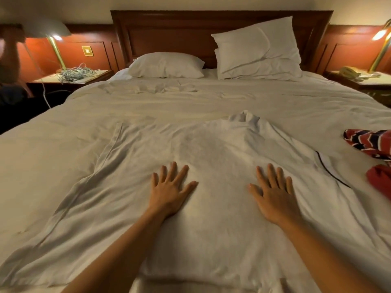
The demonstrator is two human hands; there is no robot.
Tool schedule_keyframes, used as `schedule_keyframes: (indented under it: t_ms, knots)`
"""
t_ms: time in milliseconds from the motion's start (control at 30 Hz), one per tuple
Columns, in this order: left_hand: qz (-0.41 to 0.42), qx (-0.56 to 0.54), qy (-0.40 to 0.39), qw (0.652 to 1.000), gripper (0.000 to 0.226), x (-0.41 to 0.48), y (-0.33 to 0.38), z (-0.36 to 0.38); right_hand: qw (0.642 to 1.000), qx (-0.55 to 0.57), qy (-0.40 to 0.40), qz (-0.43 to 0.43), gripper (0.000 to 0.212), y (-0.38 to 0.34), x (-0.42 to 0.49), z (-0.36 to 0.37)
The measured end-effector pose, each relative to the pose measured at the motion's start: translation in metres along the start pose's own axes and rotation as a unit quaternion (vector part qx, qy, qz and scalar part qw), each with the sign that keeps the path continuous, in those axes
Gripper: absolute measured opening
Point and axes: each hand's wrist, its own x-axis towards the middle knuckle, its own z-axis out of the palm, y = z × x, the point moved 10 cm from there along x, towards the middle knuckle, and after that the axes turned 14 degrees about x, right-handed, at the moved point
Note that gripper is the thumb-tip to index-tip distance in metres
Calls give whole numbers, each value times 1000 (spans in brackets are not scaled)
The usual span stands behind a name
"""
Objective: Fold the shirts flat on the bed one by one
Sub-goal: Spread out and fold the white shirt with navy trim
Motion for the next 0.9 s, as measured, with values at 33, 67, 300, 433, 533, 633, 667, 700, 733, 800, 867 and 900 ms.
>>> schedule_keyframes:
  t_ms: [33, 67, 300, 433, 533, 633, 667, 700, 733, 800, 867, 900]
  knots:
    - [-3, -3, 9, 1000, 82, 15, 4, 2, 1000, 3, 9, -10, 68, 0, 15, -1]
    - [-9, -4, 20, 1000, 82, 30, 5, 3, 1000, 3, 15, -21, 69, 0, 30, -1]
    - [-28, 6, 86, 996, 83, 138, -3, 3, 969, 123, 162, -142, 47, -9, 162, -51]
    - [-20, -1, 119, 993, 77, 185, -7, 3, 928, 230, 220, -194, 32, -32, 263, -88]
    - [-10, -5, 133, 991, 69, 207, -8, 3, 952, 271, 77, -116, 41, -49, 335, -61]
    - [-2, -6, 139, 990, 65, 218, -8, 3, 978, 201, -36, -48, 49, -44, 353, -20]
    - [0, -7, 139, 990, 64, 220, -8, 3, 975, 212, -7, -64, 50, -43, 347, -26]
    - [1, -9, 138, 990, 64, 220, -9, 4, 967, 226, 55, -104, 47, -45, 334, -40]
    - [1, -11, 138, 990, 64, 221, -9, 4, 953, 223, 123, -165, 43, -49, 313, -56]
    - [0, -13, 140, 990, 66, 221, -10, 4, 914, 199, 197, -293, 34, -56, 255, -76]
    - [-3, -14, 144, 989, 69, 220, -9, 3, 901, 194, 156, -356, 35, -55, 208, -74]
    - [-4, -13, 146, 989, 70, 220, -10, 2, 908, 211, 113, -344, 35, -49, 198, -69]
